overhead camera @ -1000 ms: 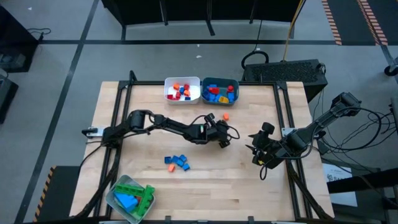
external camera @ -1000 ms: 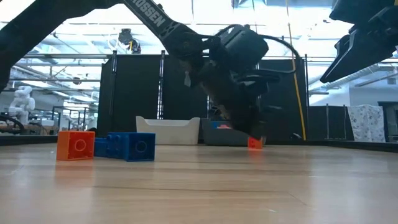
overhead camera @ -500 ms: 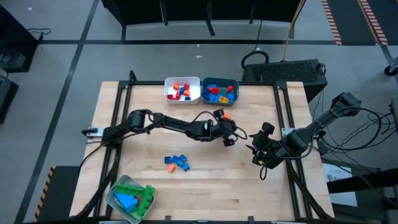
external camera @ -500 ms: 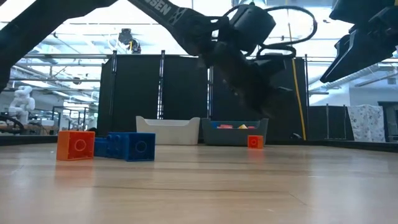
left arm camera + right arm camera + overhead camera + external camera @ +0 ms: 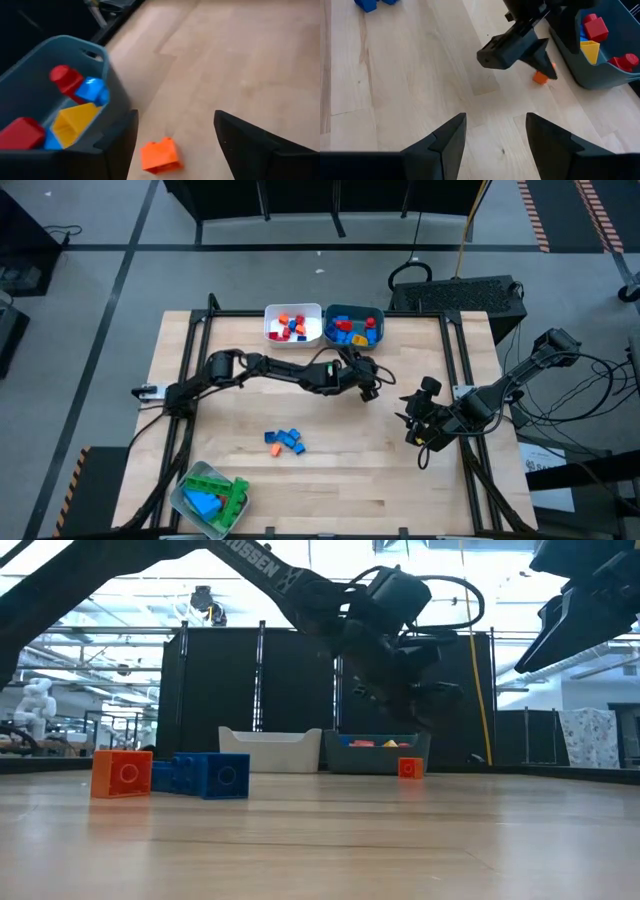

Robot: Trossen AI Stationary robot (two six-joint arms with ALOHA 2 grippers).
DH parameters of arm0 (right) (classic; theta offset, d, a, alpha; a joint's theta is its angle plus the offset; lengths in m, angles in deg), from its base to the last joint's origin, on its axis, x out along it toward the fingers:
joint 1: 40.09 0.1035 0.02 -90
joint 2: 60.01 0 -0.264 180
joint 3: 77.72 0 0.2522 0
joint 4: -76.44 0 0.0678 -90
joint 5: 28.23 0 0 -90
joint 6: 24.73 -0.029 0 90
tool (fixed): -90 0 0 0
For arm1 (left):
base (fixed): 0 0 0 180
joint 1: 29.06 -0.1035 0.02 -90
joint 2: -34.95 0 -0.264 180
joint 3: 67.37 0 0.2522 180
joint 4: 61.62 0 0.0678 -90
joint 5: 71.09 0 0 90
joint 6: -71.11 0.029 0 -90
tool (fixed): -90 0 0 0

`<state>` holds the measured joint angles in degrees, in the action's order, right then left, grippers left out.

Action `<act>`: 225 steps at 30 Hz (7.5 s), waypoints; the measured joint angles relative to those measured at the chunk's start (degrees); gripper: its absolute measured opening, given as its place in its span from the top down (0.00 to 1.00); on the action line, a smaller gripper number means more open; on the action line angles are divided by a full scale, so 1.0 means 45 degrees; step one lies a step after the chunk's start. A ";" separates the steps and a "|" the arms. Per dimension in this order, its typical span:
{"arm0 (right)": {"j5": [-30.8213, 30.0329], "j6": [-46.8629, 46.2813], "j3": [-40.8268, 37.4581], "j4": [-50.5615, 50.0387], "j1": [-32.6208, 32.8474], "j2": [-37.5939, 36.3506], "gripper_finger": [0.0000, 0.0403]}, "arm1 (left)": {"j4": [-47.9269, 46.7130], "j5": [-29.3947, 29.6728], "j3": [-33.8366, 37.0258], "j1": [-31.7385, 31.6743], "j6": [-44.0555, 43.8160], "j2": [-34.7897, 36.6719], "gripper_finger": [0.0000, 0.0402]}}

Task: Sort blocks by size
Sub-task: Put the orange cube 4 stud game piece into the white bin, then put the blue cube 4 stud game piece into the white bin

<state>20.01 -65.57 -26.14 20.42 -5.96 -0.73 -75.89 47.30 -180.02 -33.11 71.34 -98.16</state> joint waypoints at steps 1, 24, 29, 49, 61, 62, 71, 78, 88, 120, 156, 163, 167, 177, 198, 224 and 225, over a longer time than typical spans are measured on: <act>0.0005 0.0024 0.0000 0.0000 0.0000 0.0000 0.52 | 0.0000 -0.0239 0.0000 0.0000 -0.0049 0.0000 0.34; 0.0003 -0.0002 0.0010 -0.0019 -0.0002 -0.0001 0.52 | 0.0176 -0.0069 -0.0010 -0.0215 -0.0495 -0.1051 0.33; 0.0000 -0.0005 0.0010 -0.0013 -0.0005 -0.0004 0.52 | 0.0419 0.0053 -0.0023 -0.0322 -0.0952 -0.1288 0.34; 0.0005 -0.0068 0.0010 0.0000 -0.0005 0.0000 0.52 | 0.0097 -0.0238 0.0116 -0.0225 -0.1314 -0.1423 0.66; 0.0005 -0.0017 0.0010 0.0000 -0.0004 0.0000 0.52 | -0.0174 0.0610 -0.0023 0.0149 0.0039 -0.1418 0.45; 0.0005 -0.0015 0.0010 0.0000 0.0000 0.0000 0.52 | -0.0215 0.0839 -0.0092 0.0200 0.0059 -0.1422 0.42; 0.0000 -0.0008 0.0010 0.0000 -0.0005 0.0000 0.52 | -0.0100 0.1264 -0.0845 0.0094 0.0148 -0.1433 0.33; -0.0005 -0.0005 0.0010 -0.0103 -0.0005 0.0000 0.52 | -0.0044 -0.1050 -0.0835 -0.0401 0.0057 -0.1433 0.33; -0.0039 -0.0002 0.0010 -0.0201 0.0000 0.0000 0.52 | 0.0107 -0.1548 -0.0835 -0.0784 0.0355 -0.1433 0.34; -0.0044 0.0000 -0.0004 -0.0218 -0.0005 0.0000 0.52 | 0.0442 -0.1437 -0.0811 0.0152 -0.0894 -0.1035 0.76; -0.0024 -0.0384 -0.0005 -0.0175 -0.0005 -0.0004 0.52 | -0.3463 0.1615 0.7338 -0.4867 -0.4426 0.6606 0.57; -0.0029 -0.0360 -0.0005 -0.0175 -0.0005 -0.0004 0.52 | -0.4604 0.0930 0.6574 -0.4419 -0.2952 0.6607 0.41; -0.0034 -0.0355 -0.0005 -0.0175 -0.0005 -0.0004 0.52 | -0.6457 -0.0780 0.5819 -0.3000 -0.1974 0.6683 0.40; -0.0068 -0.0215 -0.0005 -0.0180 -0.0005 -0.0004 0.52 | -0.8097 -0.1829 0.5860 0.2971 -0.2649 0.6693 0.39; -0.0112 -0.0197 0.0000 0.0176 -0.0005 0.0000 0.52 | -0.7024 0.0731 0.6302 0.7491 -0.9649 0.6101 0.39; -0.0107 -0.0096 0.0010 0.0359 -0.0005 -0.0004 0.52 | -0.6970 0.0114 0.6241 0.8148 -1.1676 0.3415 0.65; -0.0107 -0.0056 0.0010 0.0359 -0.0005 -0.0004 0.52 | -0.6968 0.0147 0.6246 0.8170 -1.1676 0.3415 0.65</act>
<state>19.53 -65.82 -26.09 22.04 -5.98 -0.75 -107.24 47.96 -151.91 3.65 18.80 -82.80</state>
